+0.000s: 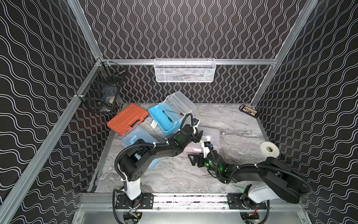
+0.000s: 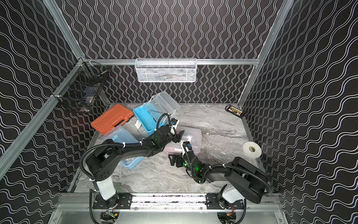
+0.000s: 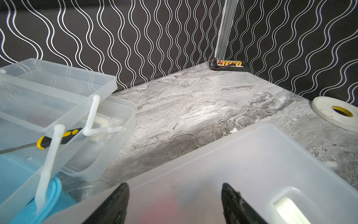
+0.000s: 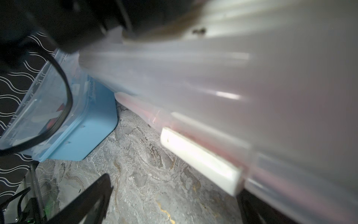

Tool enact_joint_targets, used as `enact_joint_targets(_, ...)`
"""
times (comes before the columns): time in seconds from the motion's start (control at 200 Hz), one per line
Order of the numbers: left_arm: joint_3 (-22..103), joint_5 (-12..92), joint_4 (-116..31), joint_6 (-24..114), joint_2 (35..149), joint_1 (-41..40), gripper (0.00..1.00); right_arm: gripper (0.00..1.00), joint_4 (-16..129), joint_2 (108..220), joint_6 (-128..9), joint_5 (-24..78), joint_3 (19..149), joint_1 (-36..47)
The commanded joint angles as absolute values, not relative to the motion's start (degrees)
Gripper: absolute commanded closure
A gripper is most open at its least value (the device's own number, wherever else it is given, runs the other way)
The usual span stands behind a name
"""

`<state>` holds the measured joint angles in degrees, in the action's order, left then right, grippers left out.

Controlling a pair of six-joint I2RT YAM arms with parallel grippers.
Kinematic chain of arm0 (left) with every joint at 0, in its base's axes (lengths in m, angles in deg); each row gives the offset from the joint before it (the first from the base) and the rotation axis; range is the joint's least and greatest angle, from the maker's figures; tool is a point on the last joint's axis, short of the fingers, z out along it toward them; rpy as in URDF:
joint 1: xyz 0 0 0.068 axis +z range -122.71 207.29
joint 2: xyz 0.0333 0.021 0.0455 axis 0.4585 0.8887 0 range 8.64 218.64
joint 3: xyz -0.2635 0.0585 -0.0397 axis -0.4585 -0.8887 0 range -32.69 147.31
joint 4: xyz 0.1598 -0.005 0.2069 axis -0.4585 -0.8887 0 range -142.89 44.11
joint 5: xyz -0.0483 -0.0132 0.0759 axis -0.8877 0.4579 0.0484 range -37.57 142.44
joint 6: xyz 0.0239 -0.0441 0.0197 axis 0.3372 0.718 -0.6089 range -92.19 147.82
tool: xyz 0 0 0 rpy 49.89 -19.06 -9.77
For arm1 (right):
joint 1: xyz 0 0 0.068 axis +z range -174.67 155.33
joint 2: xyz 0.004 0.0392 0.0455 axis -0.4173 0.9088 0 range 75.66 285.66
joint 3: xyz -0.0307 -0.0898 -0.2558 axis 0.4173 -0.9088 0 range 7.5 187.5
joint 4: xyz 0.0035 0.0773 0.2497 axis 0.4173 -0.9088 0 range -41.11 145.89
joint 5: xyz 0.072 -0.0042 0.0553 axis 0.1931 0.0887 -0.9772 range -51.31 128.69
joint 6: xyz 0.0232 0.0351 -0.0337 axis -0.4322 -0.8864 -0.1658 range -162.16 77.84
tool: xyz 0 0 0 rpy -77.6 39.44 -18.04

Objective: Close toolboxes
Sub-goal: Fasten the toolbox latch on the toolbox, then move the toolbox to the center of the board.

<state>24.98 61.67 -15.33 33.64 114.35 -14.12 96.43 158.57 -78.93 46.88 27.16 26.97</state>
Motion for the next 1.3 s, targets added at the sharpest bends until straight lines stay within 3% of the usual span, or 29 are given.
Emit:
enact_joint_targets(0.0,23.8,57.3,-37.5,37.5,115.3,-13.9,0.22,0.01,98.8,155.7,-78.8,48.9,28.1,26.8)
enact_joint_targets(0.325,25.0,55.7,-39.3,37.8,111.2,-13.5,0.16,0.01,63.9,136.1,-77.8,50.2,32.1,27.5)
enact_joint_targets(0.451,25.6,55.9,-40.6,38.5,108.3,-13.4,0.10,0.01,51.1,129.9,-77.5,54.5,36.1,27.5)
enact_joint_targets(0.476,25.7,56.0,-41.0,38.8,107.6,-13.4,0.02,0.01,49.1,129.1,-77.6,55.4,37.0,27.5)
enact_joint_targets(0.581,26.1,55.5,-42.9,40.7,104.2,-12.6,0.01,0.01,41.5,128.2,-76.4,58.7,41.4,27.3)
enact_joint_targets(0.946,24.2,61.4,-53.7,48.7,88.1,-4.5,0.01,0.01,30.3,146.8,-67.8,57.0,61.1,26.6)
enact_joint_targets(1.292,19.6,60.2,-56.8,50.4,81.5,2.7,0.01,0.01,34.4,164.4,-61.7,54.5,75.2,26.6)
